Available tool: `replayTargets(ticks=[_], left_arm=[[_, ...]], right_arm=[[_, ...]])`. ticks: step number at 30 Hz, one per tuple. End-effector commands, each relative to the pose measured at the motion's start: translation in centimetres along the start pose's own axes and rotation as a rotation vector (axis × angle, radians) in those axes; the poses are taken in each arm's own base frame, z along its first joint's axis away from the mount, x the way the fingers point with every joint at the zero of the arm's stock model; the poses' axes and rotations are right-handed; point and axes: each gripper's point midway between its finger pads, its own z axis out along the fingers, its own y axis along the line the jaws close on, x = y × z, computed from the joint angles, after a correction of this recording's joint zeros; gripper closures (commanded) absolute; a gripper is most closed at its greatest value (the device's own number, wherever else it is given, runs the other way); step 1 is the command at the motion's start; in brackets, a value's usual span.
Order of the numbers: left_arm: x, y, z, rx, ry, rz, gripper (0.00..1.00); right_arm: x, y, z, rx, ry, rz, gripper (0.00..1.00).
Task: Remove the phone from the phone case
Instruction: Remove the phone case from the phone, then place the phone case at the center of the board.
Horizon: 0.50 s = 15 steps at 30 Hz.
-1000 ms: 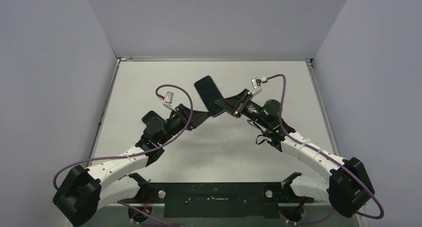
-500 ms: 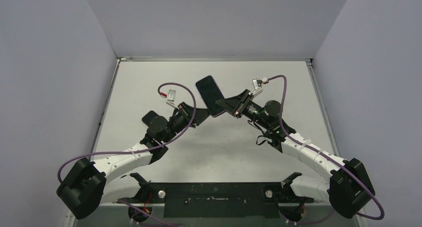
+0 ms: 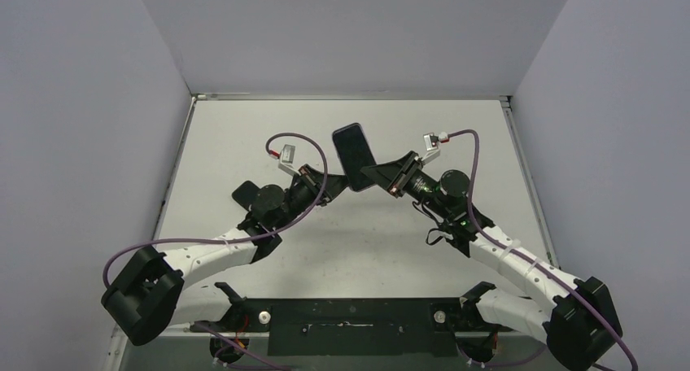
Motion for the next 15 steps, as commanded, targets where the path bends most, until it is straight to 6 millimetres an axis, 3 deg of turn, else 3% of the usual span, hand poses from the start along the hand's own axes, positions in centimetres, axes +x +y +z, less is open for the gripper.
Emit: replayTargets(ticks=[1, 9, 15], left_arm=[[-7.2, -2.8, 1.9, 0.023, -0.292, -0.014, 1.00], [-8.4, -1.6, 3.6, -0.014, -0.311, -0.004, 1.00], [-9.0, 2.5, 3.3, -0.101, -0.202, 0.086, 1.00]], right_arm=[[2.3, 1.7, -1.7, -0.063, 0.117, -0.034, 1.00], [3.5, 0.7, -2.3, -0.028, 0.177, -0.047, 1.00], [1.3, -0.7, -3.2, 0.044, 0.103, -0.120, 1.00]])
